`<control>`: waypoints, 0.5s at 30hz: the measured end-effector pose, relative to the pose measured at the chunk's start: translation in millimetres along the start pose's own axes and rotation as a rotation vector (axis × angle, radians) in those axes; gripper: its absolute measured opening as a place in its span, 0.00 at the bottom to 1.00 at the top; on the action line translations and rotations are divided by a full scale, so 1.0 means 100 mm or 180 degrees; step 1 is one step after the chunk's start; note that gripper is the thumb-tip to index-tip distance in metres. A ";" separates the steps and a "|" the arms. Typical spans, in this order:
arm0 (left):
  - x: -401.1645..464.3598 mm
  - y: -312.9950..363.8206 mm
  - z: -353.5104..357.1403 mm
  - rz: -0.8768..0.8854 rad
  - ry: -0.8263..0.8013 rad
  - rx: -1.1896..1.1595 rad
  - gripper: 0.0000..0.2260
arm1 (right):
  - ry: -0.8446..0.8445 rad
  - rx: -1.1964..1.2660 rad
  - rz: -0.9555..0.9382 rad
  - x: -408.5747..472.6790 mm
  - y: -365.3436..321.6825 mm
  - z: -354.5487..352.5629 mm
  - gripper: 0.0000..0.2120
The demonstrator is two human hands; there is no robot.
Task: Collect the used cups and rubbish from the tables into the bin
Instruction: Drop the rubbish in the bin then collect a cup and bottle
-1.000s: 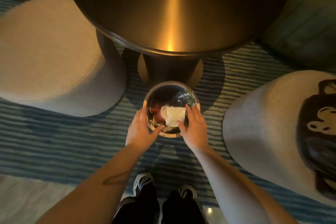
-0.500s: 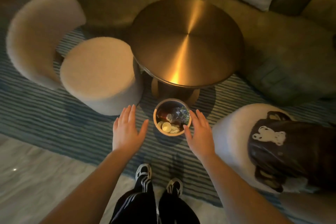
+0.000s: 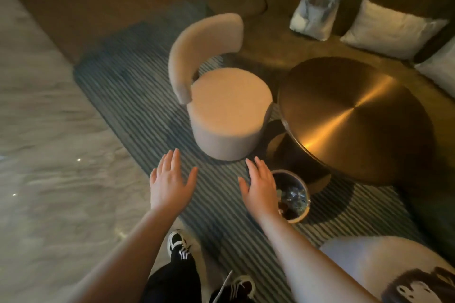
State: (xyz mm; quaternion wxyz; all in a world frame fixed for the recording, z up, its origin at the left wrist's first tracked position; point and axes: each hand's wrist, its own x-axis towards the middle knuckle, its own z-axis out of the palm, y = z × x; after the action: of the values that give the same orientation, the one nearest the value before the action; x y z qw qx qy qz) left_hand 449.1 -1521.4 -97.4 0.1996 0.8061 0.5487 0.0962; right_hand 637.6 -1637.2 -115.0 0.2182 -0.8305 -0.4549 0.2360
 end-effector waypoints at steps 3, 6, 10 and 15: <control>0.14 -0.42 -0.24 -0.0318 0.0189 0.0017 0.34 | -0.0215 -0.0161 -0.0410 0.37 -0.48 0.15 0.25; 0.36 -0.87 -0.42 -0.0681 0.0399 0.0006 0.34 | -0.0303 -0.0332 -0.0737 0.82 -1.00 0.35 0.25; 0.91 -1.52 -0.55 -0.1036 0.0529 -0.0021 0.34 | -0.0377 -0.0428 -0.0978 1.61 -1.63 0.76 0.25; 2.06 -2.38 -0.85 -0.1113 0.0516 0.0004 0.34 | -0.0434 -0.0414 -0.1079 2.85 -2.61 1.45 0.25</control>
State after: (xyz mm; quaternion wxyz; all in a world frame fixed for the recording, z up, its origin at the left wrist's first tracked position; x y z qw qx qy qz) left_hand 293.6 -1237.2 -136.0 0.1679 0.6882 0.6948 0.1243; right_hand 516.7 -1243.2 -135.0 0.1695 -0.7364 -0.6163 0.2217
